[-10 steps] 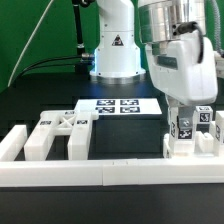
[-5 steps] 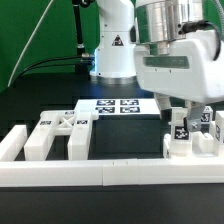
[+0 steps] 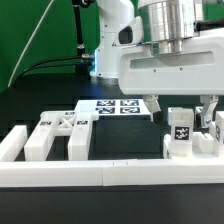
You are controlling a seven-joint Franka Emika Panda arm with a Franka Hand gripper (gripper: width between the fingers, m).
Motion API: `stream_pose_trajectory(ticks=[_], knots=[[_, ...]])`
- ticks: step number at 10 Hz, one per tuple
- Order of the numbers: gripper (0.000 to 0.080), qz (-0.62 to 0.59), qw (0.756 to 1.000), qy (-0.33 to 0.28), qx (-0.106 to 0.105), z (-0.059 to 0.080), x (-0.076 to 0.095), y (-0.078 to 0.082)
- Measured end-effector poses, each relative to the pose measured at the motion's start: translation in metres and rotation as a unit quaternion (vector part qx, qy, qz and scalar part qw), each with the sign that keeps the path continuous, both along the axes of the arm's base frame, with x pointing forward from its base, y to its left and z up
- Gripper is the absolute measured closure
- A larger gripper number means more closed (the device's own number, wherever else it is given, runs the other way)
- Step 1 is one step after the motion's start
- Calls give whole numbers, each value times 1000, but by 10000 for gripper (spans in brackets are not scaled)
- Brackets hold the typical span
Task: Assemble chair
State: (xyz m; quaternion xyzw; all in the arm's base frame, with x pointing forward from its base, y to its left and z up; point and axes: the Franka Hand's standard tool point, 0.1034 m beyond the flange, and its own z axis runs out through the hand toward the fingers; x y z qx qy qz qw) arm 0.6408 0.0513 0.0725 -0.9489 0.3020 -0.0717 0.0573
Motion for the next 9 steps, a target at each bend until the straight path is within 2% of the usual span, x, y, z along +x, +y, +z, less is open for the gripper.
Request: stream_pose_trajectory(ticks=[1, 2, 4, 6, 9], knots=[[151, 110, 993, -4, -38, 1, 8, 7], [151, 137, 989, -7, -45, 1, 12, 9], [177, 113, 993, -6, -40, 0, 11, 7], [505, 64, 997, -1, -32, -1, 10, 5], [505, -68, 998, 6, -8, -2, 9, 2]])
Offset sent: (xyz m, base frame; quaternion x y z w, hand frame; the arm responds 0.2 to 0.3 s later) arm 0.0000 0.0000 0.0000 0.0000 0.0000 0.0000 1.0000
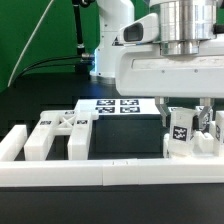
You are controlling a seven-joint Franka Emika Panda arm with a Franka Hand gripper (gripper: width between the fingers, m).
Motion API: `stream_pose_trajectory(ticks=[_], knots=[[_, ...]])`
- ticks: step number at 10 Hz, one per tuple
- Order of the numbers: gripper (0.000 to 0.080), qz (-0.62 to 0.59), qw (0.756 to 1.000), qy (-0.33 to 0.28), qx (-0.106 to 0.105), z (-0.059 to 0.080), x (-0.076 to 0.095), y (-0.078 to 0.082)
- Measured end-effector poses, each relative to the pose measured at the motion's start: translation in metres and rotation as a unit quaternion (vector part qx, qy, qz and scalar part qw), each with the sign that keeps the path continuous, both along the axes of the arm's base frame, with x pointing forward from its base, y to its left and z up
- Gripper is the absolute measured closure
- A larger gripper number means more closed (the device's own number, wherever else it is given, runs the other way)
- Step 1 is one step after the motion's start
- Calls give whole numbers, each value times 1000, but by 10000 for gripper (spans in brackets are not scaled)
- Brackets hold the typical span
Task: Assemble chair
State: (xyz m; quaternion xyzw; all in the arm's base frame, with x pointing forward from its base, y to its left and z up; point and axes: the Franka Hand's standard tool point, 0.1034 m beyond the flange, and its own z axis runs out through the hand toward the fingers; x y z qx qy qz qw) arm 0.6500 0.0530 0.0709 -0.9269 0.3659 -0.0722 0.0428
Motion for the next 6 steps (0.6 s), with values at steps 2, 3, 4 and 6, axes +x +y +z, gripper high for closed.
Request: stream_pose_trajectory(ticks=[2, 3, 4, 6], knots=[[505, -191, 981, 19, 42, -1, -4, 2], [505, -279, 958, 22, 69, -2, -4, 2], [506, -332, 939, 21, 88, -2, -4, 1], [506, -354, 930, 21, 97, -3, -4, 1]])
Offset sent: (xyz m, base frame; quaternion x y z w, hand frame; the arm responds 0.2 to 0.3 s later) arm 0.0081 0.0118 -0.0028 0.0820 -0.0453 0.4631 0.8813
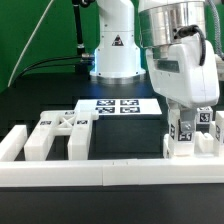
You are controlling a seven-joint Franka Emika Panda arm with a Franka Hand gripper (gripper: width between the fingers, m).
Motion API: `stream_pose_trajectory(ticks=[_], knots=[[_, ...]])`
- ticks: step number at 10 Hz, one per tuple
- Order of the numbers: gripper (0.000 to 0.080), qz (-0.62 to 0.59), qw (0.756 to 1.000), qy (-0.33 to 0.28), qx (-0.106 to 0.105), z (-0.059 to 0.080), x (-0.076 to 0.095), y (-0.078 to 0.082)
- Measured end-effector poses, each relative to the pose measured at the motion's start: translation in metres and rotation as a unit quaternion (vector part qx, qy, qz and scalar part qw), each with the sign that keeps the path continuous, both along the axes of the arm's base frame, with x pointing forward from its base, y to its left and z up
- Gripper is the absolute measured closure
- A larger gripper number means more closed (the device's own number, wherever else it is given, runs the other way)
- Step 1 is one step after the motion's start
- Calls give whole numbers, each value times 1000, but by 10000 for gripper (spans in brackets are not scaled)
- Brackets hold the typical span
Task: Assemble chair
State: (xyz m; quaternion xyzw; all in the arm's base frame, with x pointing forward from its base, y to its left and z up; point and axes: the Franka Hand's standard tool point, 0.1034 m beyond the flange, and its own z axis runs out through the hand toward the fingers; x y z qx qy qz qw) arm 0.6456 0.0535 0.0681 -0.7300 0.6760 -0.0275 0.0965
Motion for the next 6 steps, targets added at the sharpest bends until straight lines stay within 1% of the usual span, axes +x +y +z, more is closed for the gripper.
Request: stream_pose_trajectory(ticks=[1, 2, 3, 4, 5, 6], knots=[[434, 3, 1000, 0, -1, 0, 0, 0], [299, 24, 1000, -2, -4, 0, 0, 0], [299, 109, 994, -9, -24, 0, 1, 0], [182, 207, 977, -15, -43, 2, 2, 1], [160, 292, 954, -23, -56, 1, 1, 2], [160, 325, 943, -27, -62, 0, 0, 3]])
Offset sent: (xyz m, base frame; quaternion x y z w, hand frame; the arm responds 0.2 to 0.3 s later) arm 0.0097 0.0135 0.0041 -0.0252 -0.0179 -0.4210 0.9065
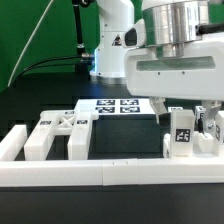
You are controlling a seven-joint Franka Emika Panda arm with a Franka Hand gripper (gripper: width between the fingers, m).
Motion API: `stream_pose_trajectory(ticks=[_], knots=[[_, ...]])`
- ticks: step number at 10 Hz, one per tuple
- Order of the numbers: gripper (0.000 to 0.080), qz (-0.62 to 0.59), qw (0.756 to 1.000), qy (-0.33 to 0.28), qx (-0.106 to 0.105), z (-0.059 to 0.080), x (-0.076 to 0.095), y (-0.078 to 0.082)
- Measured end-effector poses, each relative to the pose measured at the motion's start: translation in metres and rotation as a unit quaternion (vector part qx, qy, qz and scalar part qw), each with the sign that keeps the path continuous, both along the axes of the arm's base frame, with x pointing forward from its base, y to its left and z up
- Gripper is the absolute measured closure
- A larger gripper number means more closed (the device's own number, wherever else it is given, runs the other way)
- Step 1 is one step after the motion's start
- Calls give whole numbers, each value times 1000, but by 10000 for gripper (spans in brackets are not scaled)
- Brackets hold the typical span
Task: Assemble chair
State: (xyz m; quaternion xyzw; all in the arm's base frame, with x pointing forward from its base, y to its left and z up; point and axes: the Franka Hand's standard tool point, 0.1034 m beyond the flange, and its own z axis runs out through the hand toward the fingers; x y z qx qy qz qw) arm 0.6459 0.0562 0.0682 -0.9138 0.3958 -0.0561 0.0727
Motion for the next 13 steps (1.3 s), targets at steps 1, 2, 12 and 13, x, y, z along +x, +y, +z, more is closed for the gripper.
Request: stream_pose_trajectory(ticks=[1, 2, 12, 13], knots=[[152, 30, 1000, -2, -6, 0, 0, -1], [152, 61, 998, -5, -12, 0, 0, -2], [512, 112, 993, -3, -40, -1, 2, -4], [512, 37, 999, 3, -27, -1, 2, -6]])
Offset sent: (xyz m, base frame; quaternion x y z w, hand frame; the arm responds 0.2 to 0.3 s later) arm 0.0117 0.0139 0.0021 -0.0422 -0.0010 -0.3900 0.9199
